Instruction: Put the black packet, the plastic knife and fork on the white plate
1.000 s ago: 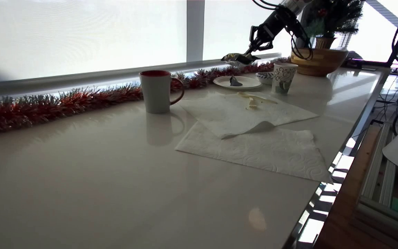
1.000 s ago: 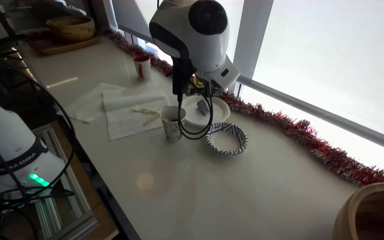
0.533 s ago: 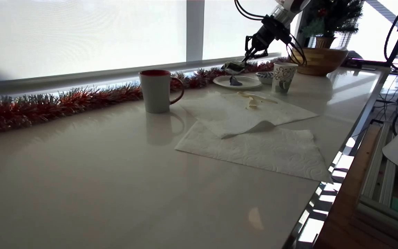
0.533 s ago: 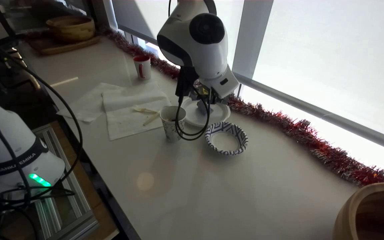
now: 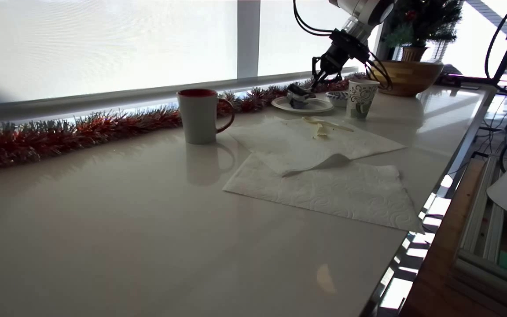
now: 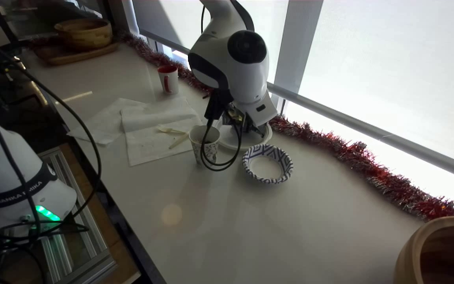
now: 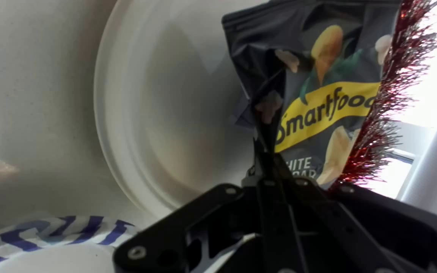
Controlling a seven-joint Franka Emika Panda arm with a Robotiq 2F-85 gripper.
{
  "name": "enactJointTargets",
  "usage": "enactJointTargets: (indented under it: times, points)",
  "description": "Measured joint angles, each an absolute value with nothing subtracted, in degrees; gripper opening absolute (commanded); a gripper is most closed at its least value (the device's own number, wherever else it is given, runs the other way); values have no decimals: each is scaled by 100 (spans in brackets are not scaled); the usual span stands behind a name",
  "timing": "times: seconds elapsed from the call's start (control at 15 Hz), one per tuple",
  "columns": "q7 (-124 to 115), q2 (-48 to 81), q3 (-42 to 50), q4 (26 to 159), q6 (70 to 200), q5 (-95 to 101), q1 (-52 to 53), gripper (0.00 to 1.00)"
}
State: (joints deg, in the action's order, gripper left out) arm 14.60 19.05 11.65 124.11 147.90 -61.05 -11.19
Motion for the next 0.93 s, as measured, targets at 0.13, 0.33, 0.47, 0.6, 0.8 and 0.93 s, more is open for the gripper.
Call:
enactJointTargets:
  times: [0.13,0.33,0.47,0.6,0.8,0.93]
  points:
    - [1269,1942,1168,12412,14788,-5888,-1124,33]
    - [1219,1892,1170,12412,14782,-5655,-1147,54]
    - [1479,1700,1166,12439,14793,-5504,-1162,68]
    - [1821,1308,1150,12560,14787,-5271,-1163,82]
    - [2121,578,1042,12941,14661,-4755,-1122,99]
    - [2203,147,917,13260,14499,-4396,-1025,100]
